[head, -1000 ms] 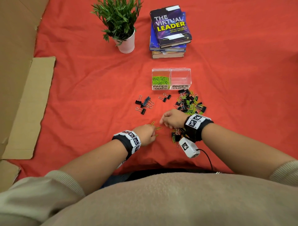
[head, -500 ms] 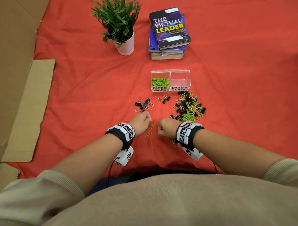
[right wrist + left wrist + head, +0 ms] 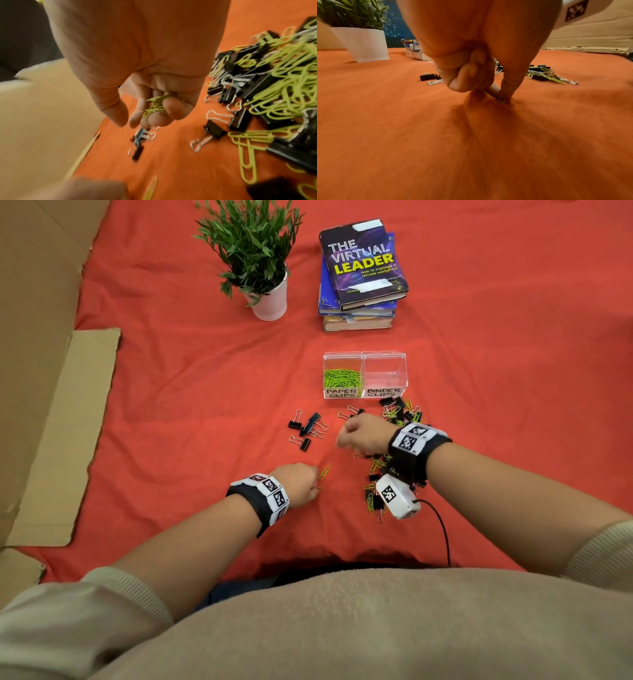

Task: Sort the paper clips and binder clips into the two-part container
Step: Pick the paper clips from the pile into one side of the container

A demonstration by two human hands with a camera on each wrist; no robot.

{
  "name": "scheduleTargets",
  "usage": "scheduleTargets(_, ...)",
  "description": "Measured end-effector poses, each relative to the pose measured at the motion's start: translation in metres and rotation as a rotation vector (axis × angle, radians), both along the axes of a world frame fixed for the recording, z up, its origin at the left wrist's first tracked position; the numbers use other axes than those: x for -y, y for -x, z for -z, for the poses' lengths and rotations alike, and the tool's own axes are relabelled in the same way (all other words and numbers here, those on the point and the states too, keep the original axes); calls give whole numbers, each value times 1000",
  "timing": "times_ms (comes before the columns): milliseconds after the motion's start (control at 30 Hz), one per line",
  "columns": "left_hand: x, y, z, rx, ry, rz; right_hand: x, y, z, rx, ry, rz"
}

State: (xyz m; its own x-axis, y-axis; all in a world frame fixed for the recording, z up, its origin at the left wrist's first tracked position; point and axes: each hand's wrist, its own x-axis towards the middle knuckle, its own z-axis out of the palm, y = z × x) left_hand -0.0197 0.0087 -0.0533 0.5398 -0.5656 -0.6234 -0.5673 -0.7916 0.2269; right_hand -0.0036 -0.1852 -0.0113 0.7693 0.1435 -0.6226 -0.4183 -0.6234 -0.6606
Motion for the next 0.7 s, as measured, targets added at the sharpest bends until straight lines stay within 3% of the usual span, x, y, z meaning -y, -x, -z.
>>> scheduleTargets(133, -5, -2, -1, -73, 63, -97, -29, 14, 19, 117, 207, -366)
scheduleTargets(200, -8, -6, -3, -97, 125, -234, -35, 19, 27, 163, 258, -437)
scheduleTargets(300, -8, -20, -10, -132, 231, -416, -37, 23, 32, 186, 291, -476)
scheduleTargets(433, 9, -51, -28, -104, 303, -494, -37, 30, 32, 175, 328, -519)
scheduleTargets(600, 58, -93, -55, -18, 379, -410, -16, 25, 13, 60, 203, -403)
scheduleTargets(700, 91, -118, -67, 61, 329, -311, 17, 10, -4, -32, 188, -304)
